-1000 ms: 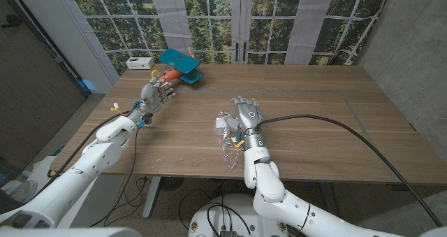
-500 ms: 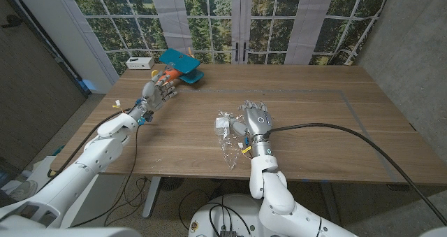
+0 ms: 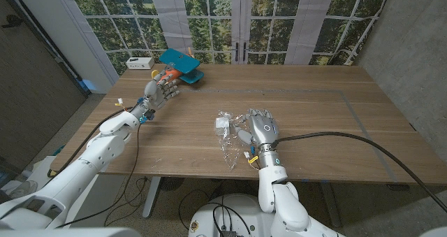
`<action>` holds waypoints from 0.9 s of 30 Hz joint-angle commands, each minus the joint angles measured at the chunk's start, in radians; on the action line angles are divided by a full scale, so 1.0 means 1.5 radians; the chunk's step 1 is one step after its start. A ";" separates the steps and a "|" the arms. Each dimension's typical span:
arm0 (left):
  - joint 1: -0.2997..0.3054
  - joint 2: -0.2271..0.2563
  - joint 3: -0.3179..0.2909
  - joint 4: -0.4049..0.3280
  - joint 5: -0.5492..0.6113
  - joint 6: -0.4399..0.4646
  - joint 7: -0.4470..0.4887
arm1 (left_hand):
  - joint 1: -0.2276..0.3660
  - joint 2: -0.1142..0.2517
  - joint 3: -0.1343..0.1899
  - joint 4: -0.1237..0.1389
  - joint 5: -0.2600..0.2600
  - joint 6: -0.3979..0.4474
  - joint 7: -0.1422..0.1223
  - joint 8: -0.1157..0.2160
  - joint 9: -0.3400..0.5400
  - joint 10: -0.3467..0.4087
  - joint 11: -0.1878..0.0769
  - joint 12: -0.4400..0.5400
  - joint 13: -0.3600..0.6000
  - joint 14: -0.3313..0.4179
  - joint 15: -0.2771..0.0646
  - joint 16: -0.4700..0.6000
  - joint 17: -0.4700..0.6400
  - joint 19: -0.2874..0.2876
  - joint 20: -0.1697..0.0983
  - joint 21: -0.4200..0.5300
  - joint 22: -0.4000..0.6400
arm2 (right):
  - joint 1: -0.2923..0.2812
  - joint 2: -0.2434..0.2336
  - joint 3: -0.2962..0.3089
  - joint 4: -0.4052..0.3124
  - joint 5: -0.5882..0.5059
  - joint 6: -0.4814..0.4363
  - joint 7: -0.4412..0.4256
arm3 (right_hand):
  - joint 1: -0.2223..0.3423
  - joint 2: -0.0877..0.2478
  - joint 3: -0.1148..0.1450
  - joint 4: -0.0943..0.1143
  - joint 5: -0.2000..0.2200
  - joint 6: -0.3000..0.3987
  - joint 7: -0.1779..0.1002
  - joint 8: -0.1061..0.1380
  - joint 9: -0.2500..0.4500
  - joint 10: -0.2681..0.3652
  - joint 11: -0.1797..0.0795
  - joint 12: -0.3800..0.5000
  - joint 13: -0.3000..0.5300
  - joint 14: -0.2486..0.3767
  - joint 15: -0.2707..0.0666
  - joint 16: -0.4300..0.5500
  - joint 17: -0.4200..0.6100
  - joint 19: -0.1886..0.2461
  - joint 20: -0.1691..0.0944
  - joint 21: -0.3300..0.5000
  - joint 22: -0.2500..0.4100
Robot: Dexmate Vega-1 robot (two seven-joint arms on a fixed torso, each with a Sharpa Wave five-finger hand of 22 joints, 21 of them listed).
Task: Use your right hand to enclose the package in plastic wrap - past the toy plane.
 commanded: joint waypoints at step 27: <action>-0.001 0.007 0.012 -0.031 0.007 0.020 0.011 | 0.004 -0.002 0.000 -0.003 0.001 -0.060 -0.002 0.001 0.002 -0.022 -0.002 -0.001 0.002 0.006 0.003 0.001 0.002 0.003 0.001 0.000 0.003 | -0.091 -0.174 0.072 -0.152 -0.101 0.117 0.317 | 0.094 -0.024 0.045 -0.029 0.036 -0.117 -0.018 0.006 0.027 -0.080 0.001 -0.026 0.012 -0.079 -0.027 -0.038 -0.001 0.008 -0.008 -0.001 0.002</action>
